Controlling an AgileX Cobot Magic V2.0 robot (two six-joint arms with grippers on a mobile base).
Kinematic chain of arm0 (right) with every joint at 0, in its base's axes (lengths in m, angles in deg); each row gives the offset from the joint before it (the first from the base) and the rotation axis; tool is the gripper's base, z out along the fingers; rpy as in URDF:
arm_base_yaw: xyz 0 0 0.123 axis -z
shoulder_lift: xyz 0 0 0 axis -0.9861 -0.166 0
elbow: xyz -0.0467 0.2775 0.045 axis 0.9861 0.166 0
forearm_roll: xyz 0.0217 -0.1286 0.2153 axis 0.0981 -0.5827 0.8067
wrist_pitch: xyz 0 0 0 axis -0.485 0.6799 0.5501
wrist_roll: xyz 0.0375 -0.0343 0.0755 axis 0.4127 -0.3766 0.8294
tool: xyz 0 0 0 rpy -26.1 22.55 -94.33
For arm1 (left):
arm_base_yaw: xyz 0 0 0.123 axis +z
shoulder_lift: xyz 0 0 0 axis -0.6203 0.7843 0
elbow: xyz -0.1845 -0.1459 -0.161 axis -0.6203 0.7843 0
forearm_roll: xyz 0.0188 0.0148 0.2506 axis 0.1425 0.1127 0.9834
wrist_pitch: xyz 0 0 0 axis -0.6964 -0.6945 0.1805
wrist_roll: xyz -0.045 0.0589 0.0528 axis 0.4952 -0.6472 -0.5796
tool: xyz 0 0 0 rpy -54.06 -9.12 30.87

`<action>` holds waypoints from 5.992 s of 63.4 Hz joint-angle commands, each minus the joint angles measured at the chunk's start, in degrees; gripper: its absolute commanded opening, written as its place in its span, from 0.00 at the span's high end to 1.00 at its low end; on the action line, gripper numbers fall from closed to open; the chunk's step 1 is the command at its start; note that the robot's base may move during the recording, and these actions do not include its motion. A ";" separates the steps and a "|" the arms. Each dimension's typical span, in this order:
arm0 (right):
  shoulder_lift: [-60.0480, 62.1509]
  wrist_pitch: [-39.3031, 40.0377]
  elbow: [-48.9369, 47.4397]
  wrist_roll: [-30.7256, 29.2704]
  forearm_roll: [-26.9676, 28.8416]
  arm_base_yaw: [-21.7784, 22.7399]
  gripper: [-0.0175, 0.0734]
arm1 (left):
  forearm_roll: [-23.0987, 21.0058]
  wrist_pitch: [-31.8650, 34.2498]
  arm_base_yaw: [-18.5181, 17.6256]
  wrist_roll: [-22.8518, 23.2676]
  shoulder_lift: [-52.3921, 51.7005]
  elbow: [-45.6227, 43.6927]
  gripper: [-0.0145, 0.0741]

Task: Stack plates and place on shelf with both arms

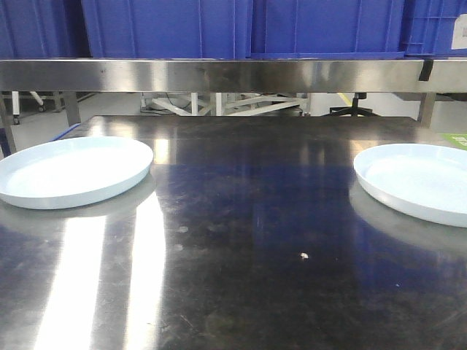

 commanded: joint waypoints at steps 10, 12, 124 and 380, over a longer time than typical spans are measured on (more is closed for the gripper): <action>1.03 4.65 0.08 -0.06 -0.49 -0.11 0.75 | -0.35 4.59 0.19 -0.04 -1.22 0.11 0.74; 1.03 4.65 0.08 -0.06 -0.49 -0.11 0.75 | -0.35 4.59 0.19 -0.04 -1.22 0.11 0.74; 1.03 4.65 0.08 -0.06 -0.49 -0.11 0.75 | 11.08 -23.44 -4.56 -5.39 35.76 -48.27 0.74; -50.18 -3.43 -39.50 2.46 -1.80 -0.11 0.27 | 3.19 -15.74 -5.46 -0.71 87.73 -60.07 0.25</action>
